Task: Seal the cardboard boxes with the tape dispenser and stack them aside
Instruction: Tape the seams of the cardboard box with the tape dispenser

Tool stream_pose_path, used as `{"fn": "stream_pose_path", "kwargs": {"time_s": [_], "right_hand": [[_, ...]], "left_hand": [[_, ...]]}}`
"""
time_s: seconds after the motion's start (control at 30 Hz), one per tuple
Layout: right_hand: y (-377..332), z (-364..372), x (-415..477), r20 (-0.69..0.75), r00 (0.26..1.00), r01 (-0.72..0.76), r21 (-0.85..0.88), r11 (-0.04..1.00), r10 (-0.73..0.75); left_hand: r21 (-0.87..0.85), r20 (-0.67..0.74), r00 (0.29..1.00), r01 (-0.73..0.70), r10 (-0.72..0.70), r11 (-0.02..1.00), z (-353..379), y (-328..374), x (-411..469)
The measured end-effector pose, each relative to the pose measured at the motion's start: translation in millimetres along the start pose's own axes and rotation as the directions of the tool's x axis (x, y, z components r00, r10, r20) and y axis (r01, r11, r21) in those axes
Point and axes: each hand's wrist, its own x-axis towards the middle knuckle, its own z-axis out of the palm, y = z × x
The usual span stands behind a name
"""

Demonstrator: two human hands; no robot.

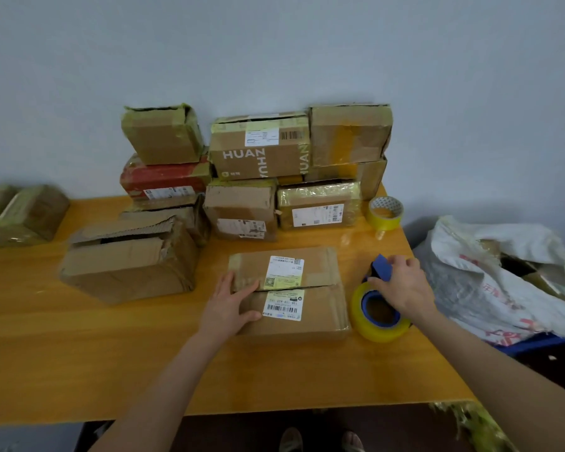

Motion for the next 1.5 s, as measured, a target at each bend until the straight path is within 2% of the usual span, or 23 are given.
{"fn": "stream_pose_path", "kwargs": {"time_s": [0.03,0.1,0.17,0.2,0.43,0.6,0.67,0.73,0.83,0.93,1.0,1.1,1.17,1.2,1.27,1.3,1.4,1.5], "right_hand": [[12.5,-0.7,2.8,0.037,0.996,-0.082,0.004,0.997,0.081],[35.0,2.4,7.7,0.2,0.961,-0.193,0.002,0.981,0.189],[48.2,11.8,11.9,0.345,0.915,-0.236,0.039,0.971,0.209],[52.9,16.0,14.0,0.37,0.906,-0.25,0.076,0.965,0.205],[55.2,14.5,21.6,0.351,0.918,-0.288,0.267,0.92,0.185],[39.1,-21.7,26.3,0.362,0.924,-0.274,0.41,0.87,0.12],[29.0,-46.7,28.3,0.353,0.935,-0.231,0.498,0.836,0.048],[8.7,-68.7,28.7,0.347,0.933,-0.126,0.555,0.822,-0.091],[-33.1,-81.0,24.3,0.357,0.886,0.04,0.58,0.814,-0.297],[-79.7,-67.1,10.4,0.371,0.816,0.198,0.541,0.817,-0.444],[-103.4,-45.9,0.7,0.372,0.777,0.325,0.455,0.829,-0.509],[-114.4,-14.9,-6.8,0.339,0.767,0.426,0.366,0.827,-0.545],[-112.0,-7.9,-4.4,0.33,0.761,0.443,0.365,0.819,-0.559],[-110.3,-8.4,-2.1,0.341,0.751,0.449,0.364,0.816,-0.565],[-108.3,-10.9,1.9,0.368,0.731,0.458,0.359,0.813,-0.574],[-107.6,-11.1,3.3,0.373,0.726,0.462,0.357,0.811,-0.578],[-103.9,-8.6,5.5,0.375,0.723,0.465,0.357,0.811,-0.58],[-101.1,-7.0,5.8,0.367,0.725,0.478,0.343,0.809,-0.584]], "left_hand": [[-0.042,0.008,1.0,0.022,-0.021,0.999,0.2,-0.4,-0.9],[-0.09,0.035,0.998,0.061,-0.058,0.994,1.4,2.1,-1.6],[-0.118,0.051,0.994,0.1,-0.094,0.988,1.2,4.0,-2.3],[-0.126,0.055,0.993,0.114,-0.107,0.985,0.7,4.9,-2.5],[-0.156,0.057,0.986,0.162,-0.155,0.974,-3.3,10.1,-3.6],[-0.131,0.038,0.988,0.151,-0.147,0.98,-8.5,12.7,-6.2],[-0.14,0.042,0.988,0.153,-0.148,0.978,-9.1,14.9,-5.0],[-0.157,0.053,0.989,0.143,-0.137,0.977,-7.4,22.6,-2.8],[-0.157,0.057,0.994,0.098,-0.09,0.983,-0.4,37.9,2.5],[-0.178,0.06,0.996,0.079,-0.069,0.981,4.8,41.1,5.5],[-0.208,0.049,0.997,0.068,-0.059,0.976,5.6,37.3,4.8],[-0.314,0.059,0.998,0.04,-0.022,0.949,7.2,28.7,3.0],[-0.46,0.06,0.997,0.062,-0.039,0.886,4.7,23.8,0.9],[-0.566,0.02,0.995,0.089,-0.094,0.82,2.0,22.6,0.1],[-0.779,-0.095,0.954,0.108,-0.286,0.618,-6.4,25.1,-0.4],[-0.859,-0.099,0.928,0.102,-0.358,0.502,-13.7,29.0,-0.5],[-0.967,0.123,0.922,0.195,-0.368,0.164,-34.2,43.8,3.9],[-0.944,0.296,0.908,0.326,-0.297,0.056,-41.9,55.9,7.0]]}}
